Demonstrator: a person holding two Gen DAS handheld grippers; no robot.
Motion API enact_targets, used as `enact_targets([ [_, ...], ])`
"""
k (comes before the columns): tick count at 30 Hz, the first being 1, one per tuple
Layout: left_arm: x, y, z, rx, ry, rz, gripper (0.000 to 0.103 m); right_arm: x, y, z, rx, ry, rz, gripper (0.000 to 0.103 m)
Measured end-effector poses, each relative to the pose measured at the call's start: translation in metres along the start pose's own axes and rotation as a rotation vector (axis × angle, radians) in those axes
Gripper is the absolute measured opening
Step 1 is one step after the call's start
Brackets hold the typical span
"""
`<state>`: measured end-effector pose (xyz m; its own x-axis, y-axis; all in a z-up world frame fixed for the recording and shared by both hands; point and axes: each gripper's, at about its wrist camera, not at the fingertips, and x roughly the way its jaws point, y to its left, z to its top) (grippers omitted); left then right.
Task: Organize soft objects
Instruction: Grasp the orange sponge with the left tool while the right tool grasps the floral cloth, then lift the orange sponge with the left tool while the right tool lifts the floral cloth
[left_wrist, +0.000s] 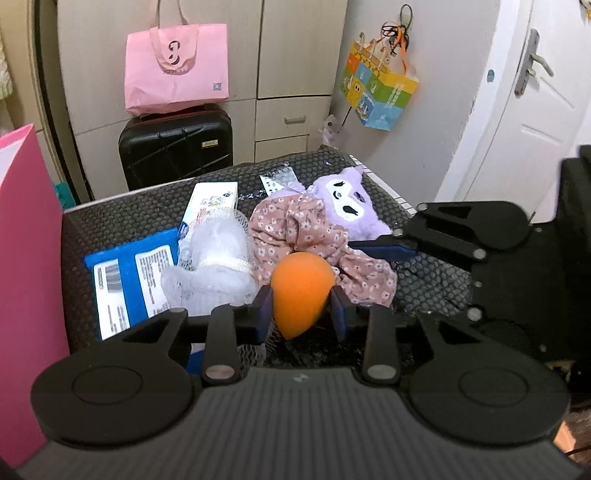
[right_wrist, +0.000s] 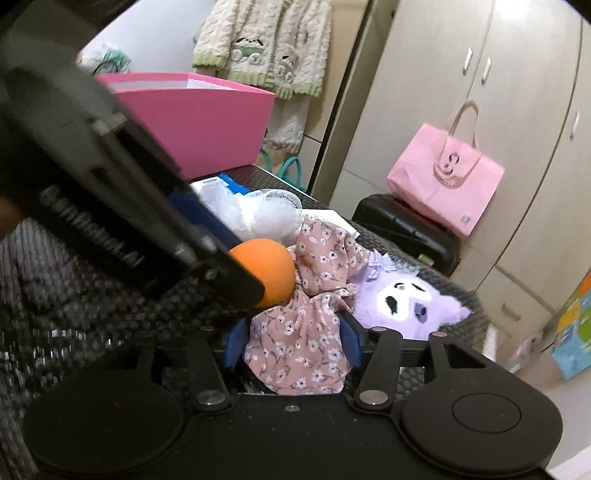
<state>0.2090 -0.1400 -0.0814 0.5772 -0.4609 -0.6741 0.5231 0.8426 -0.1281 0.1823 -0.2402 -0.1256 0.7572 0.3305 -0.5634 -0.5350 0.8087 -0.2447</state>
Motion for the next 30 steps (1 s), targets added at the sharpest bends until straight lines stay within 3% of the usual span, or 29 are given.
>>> enact_targets([
  [2, -0.004, 0.001, -0.002, -0.012, -0.007, 0.002, 0.032, 0.005, -0.008, 0.002, 0.085, 0.009, 0.035, 0.048],
  [4, -0.010, 0.003, -0.005, -0.021, -0.010, -0.010, 0.032, 0.004, -0.010, 0.002, 0.129, 0.007, 0.046, 0.016],
  [12, -0.035, 0.000, -0.018, -0.045, -0.005, -0.027, 0.032, -0.018, 0.008, -0.006, 0.256, 0.020, -0.028, 0.014],
  [20, -0.061, 0.001, -0.040, -0.059, -0.001, -0.074, 0.032, -0.046, 0.021, -0.017, 0.376, 0.001, -0.040, 0.014],
  [30, -0.093, 0.003, -0.067, -0.051, 0.002, -0.063, 0.032, -0.082, 0.055, -0.022, 0.365, -0.004, -0.042, 0.014],
])
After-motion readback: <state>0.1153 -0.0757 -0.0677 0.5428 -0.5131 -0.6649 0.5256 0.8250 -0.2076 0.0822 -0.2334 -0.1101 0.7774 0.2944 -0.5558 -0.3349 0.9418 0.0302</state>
